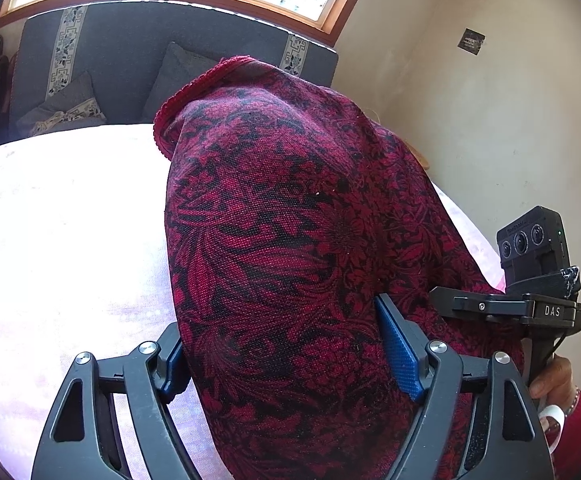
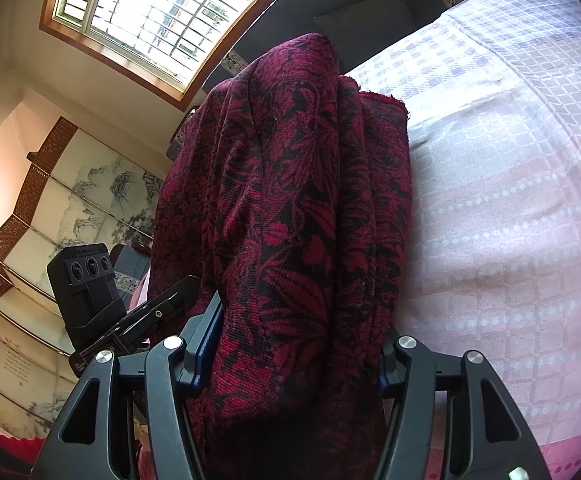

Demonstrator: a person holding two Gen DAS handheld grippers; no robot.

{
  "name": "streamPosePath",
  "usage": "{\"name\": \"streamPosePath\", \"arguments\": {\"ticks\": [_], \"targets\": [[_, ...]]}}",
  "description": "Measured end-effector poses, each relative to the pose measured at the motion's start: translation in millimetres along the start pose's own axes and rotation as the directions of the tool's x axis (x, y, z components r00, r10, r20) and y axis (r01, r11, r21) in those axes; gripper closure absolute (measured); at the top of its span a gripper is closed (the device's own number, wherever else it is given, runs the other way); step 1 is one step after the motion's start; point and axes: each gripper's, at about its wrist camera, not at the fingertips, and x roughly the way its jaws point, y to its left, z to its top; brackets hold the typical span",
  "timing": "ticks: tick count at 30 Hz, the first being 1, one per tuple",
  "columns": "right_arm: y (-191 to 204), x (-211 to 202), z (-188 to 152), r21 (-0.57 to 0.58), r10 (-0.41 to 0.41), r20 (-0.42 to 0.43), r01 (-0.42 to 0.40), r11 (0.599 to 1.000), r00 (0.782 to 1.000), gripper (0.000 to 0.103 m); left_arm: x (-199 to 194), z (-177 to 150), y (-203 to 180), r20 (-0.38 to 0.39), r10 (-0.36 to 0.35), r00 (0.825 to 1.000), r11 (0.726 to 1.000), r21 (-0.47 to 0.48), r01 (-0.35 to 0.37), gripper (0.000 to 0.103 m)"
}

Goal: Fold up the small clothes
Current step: 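Hold the folded dark red sweater upright with both grippers and lift it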

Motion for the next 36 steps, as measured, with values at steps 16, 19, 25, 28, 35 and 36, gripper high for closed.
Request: {"name": "streamPosePath", "arguments": {"ticks": [16,19,25,28,35,36], "targets": [[-0.3,0.1,-3.0,0.039,0.024,0.010,-0.024,0.999,1.000,0.049,-13.8,-2.6,-3.0,-0.006,0.022,1.000,1.000,-0.001,-0.022,0.030],[-2.1,0.0,-1.1,0.042,0.026,0.008,-0.027,0.999,1.000,0.050,-15.6,-1.3,-3.0,-0.008,0.024,1.000,1.000,0.000,-0.024,0.030],[-5.3,0.0,2.0,0.050,0.038,0.007,-0.039,0.998,0.999,0.050,-18.3,-2.0,-2.8,-0.009,0.027,1.000,1.000,-0.002,-0.027,0.030],[-6.7,0.5,3.5,0.051,0.045,0.004,-0.045,0.998,0.999,0.050,-20.0,-2.6,-2.6,-0.010,0.030,1.000,1.000,-0.005,-0.030,0.030],[-9.6,1.5,4.3,0.053,0.062,-0.001,-0.061,0.997,0.998,0.050,-27.1,-5.7,-1.0,-0.011,0.038,0.999,0.999,-0.008,-0.038,0.030],[-10.2,1.2,4.4,0.054,0.065,-0.002,-0.065,0.996,0.998,0.050,-28.4,-6.4,0.1,-0.011,0.038,0.999,0.999,-0.009,-0.038,0.030]]}}
